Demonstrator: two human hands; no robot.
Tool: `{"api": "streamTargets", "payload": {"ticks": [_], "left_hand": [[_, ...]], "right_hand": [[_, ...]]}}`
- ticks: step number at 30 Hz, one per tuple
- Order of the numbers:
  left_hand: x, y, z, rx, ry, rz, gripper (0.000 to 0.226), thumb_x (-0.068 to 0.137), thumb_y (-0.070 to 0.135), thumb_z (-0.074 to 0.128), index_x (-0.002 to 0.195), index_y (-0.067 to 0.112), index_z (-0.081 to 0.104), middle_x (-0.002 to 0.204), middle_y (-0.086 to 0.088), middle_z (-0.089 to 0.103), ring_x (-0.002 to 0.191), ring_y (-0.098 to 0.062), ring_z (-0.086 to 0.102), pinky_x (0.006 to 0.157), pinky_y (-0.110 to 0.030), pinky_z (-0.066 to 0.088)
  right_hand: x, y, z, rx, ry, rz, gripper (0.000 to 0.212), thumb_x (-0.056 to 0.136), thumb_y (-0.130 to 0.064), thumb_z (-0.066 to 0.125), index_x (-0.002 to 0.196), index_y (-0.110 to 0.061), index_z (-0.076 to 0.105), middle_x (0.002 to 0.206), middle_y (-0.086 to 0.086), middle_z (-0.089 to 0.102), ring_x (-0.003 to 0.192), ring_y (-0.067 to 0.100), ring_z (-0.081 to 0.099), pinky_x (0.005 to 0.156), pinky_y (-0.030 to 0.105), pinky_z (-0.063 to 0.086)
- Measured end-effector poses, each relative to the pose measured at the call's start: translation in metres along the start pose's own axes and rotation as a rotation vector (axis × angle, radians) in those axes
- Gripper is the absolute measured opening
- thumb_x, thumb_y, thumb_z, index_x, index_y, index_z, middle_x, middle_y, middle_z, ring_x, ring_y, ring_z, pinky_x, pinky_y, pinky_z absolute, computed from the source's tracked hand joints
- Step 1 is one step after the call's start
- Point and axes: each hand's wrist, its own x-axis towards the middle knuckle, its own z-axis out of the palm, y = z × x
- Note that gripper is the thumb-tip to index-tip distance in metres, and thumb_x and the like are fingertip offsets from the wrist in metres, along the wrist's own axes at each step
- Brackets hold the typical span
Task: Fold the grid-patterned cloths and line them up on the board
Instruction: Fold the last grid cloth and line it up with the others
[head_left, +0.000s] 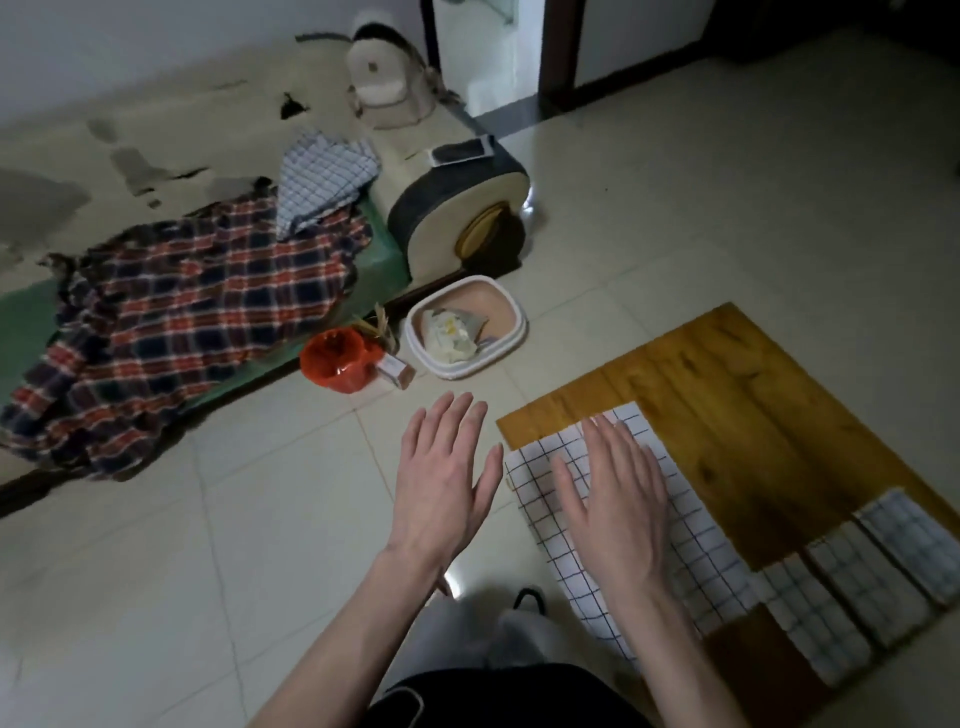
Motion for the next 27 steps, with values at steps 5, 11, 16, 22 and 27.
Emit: {"api": "streamTargets", "payload": {"ticks": [5, 11, 16, 22, 27], "left_hand": [[0.054, -0.002, 0.024, -0.078, -0.085, 0.185, 0.050, 0.108, 0.043, 0.048, 0.146, 0.012, 0.058, 0.151, -0.007, 0.058, 0.147, -0.027, 0.045, 0.125, -0.048, 0.029], [0.108, -0.001, 0.059, -0.162, -0.169, 0.485, 0.047, 0.106, 0.037, 0.055, 0.143, 0.010, 0.060, 0.149, -0.009, 0.059, 0.146, -0.028, 0.047, 0.119, -0.053, 0.037], [0.133, 0.006, 0.096, -0.204, -0.257, 0.671, 0.045, 0.106, 0.036, 0.052, 0.142, 0.010, 0.061, 0.148, -0.009, 0.059, 0.146, -0.028, 0.046, 0.121, -0.052, 0.035], [0.135, 0.017, 0.151, -0.288, -0.401, 0.763, 0.047, 0.108, 0.041, 0.043, 0.141, 0.014, 0.061, 0.146, -0.005, 0.060, 0.145, -0.023, 0.046, 0.120, -0.051, 0.036], [0.123, 0.024, 0.207, -0.346, -0.475, 0.779, 0.047, 0.108, 0.039, 0.043, 0.142, 0.011, 0.061, 0.146, -0.008, 0.062, 0.140, -0.026, 0.053, 0.115, -0.053, 0.044]], "right_hand": [[0.013, 0.010, 0.003, -0.024, 0.046, 0.213, 0.073, 0.105, -0.065, 0.020, 0.159, -0.019, 0.036, 0.165, 0.003, 0.038, 0.155, 0.020, 0.030, 0.126, 0.047, 0.027], [0.018, 0.013, 0.014, -0.044, 0.136, 0.493, 0.071, 0.104, -0.062, 0.029, 0.156, -0.016, 0.042, 0.161, 0.008, 0.044, 0.151, 0.024, 0.037, 0.123, 0.047, 0.030], [0.016, 0.020, 0.030, -0.021, 0.204, 0.648, 0.069, 0.103, -0.060, 0.035, 0.154, -0.015, 0.044, 0.159, 0.008, 0.047, 0.150, 0.026, 0.039, 0.123, 0.049, 0.031], [0.002, 0.044, 0.059, -0.061, 0.251, 0.755, 0.070, 0.103, -0.058, 0.035, 0.152, -0.008, 0.047, 0.156, 0.014, 0.049, 0.148, 0.032, 0.042, 0.120, 0.055, 0.034], [-0.012, 0.076, 0.096, -0.065, 0.183, 0.807, 0.070, 0.105, -0.058, 0.034, 0.157, -0.012, 0.039, 0.161, 0.011, 0.042, 0.153, 0.029, 0.033, 0.122, 0.054, 0.031]]}}
